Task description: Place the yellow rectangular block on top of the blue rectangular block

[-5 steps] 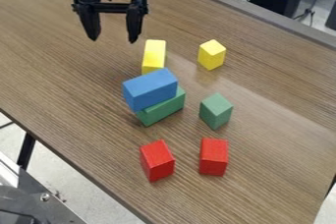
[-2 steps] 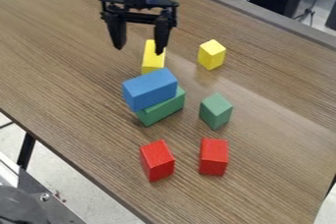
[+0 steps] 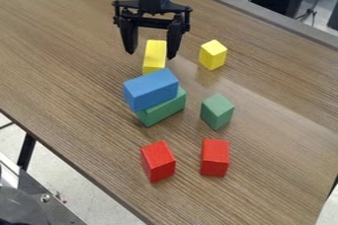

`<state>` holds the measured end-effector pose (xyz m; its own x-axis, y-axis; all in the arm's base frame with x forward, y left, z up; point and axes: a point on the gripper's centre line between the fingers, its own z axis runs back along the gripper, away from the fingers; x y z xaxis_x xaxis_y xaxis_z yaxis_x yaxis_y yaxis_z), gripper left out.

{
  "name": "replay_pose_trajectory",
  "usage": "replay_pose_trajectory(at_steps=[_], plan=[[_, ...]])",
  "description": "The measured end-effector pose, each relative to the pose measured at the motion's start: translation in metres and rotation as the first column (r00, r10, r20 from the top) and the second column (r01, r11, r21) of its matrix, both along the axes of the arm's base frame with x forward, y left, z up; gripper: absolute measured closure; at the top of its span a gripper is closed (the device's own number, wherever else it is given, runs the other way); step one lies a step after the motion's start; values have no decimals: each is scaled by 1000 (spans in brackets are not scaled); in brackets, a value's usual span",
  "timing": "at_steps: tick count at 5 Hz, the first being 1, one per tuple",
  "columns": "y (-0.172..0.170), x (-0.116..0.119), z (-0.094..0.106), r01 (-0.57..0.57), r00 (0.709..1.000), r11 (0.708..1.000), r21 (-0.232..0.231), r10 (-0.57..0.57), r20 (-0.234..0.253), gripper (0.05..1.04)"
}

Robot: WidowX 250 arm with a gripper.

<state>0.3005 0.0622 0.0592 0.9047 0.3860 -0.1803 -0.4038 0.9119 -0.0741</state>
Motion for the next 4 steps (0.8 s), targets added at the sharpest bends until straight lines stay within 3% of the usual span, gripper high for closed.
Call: replay_pose_trajectory(at_steps=[2, 3, 4], plan=[[6, 2, -20, -26, 997, 1000, -15, 24, -73, 83], [6, 2, -26, -39, 996, 999, -23, 37, -86, 123], [8, -2, -31, -49, 996, 998, -35, 46, -82, 401]])
